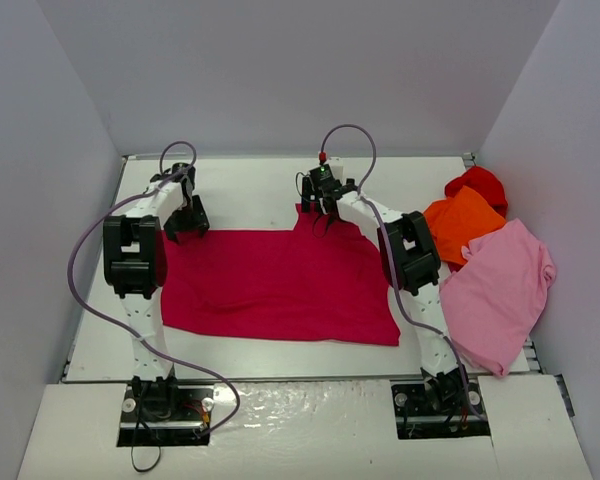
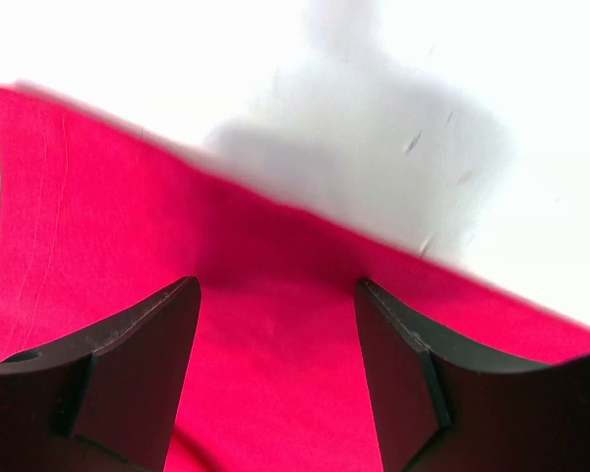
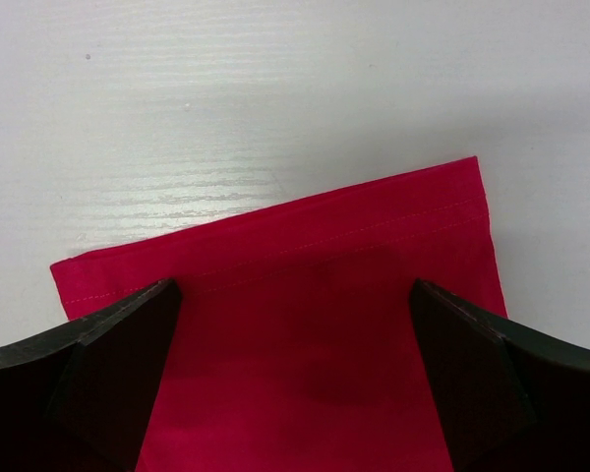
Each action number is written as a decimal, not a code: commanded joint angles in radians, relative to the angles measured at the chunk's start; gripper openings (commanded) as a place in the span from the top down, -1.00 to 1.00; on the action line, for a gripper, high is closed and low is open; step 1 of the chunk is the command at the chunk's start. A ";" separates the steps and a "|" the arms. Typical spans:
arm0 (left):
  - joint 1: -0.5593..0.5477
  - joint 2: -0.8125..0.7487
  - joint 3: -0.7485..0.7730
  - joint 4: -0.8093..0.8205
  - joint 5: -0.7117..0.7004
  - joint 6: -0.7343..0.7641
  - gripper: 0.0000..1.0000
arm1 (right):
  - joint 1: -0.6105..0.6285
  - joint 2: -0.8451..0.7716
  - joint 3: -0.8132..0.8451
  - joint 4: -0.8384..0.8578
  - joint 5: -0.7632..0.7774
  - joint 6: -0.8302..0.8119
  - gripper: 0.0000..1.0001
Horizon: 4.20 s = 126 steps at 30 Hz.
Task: Fold and stack the t-shirts
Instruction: Grap the side of the flattened tshirt furthest away from the robot with both arms, then fold the other side of the tshirt into a rectangle
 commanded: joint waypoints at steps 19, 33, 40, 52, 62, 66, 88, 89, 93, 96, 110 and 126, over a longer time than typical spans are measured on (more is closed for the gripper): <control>-0.001 0.049 -0.054 0.044 0.018 -0.063 1.00 | 0.022 -0.099 -0.165 -0.246 -0.038 -0.020 -0.26; -0.022 -0.069 -0.162 0.022 -0.013 -0.086 1.00 | 0.027 -0.125 -0.174 -0.236 0.015 -0.056 1.00; -0.032 -0.180 -0.186 -0.015 -0.025 -0.095 1.00 | 0.068 -0.225 -0.241 -0.184 0.133 -0.081 1.00; -0.036 -0.367 -0.260 -0.030 -0.051 -0.102 1.00 | 0.104 -0.512 -0.383 -0.071 0.175 -0.098 1.00; -0.041 -0.465 -0.349 -0.027 -0.042 -0.105 1.00 | 0.196 -0.697 -0.516 -0.043 0.201 -0.087 1.00; -0.041 -0.546 -0.429 0.002 -0.001 -0.131 1.00 | 0.224 -0.811 -0.603 -0.044 0.142 -0.031 1.00; -0.040 -0.673 -0.453 -0.025 0.044 -0.141 1.00 | 0.662 -1.175 -0.986 -0.286 0.135 0.499 -0.46; -0.041 -0.674 -0.453 -0.024 0.043 -0.139 1.00 | 0.688 -1.175 -0.986 -0.295 0.158 0.524 -0.55; -0.041 -0.674 -0.448 -0.020 0.051 -0.139 1.00 | 0.716 -1.143 -0.989 -0.299 0.239 0.554 -0.56; -0.041 -0.677 -0.449 -0.019 0.064 -0.134 1.00 | 0.653 -1.055 -0.951 -0.285 0.274 0.475 -0.42; -0.041 -0.715 -0.460 -0.057 0.066 -0.096 1.00 | 0.369 -0.786 -0.784 -0.059 0.040 0.170 -0.24; -0.039 -0.693 -0.449 -0.051 0.086 -0.087 1.00 | 0.274 -0.725 -0.761 -0.080 -0.077 0.105 -0.18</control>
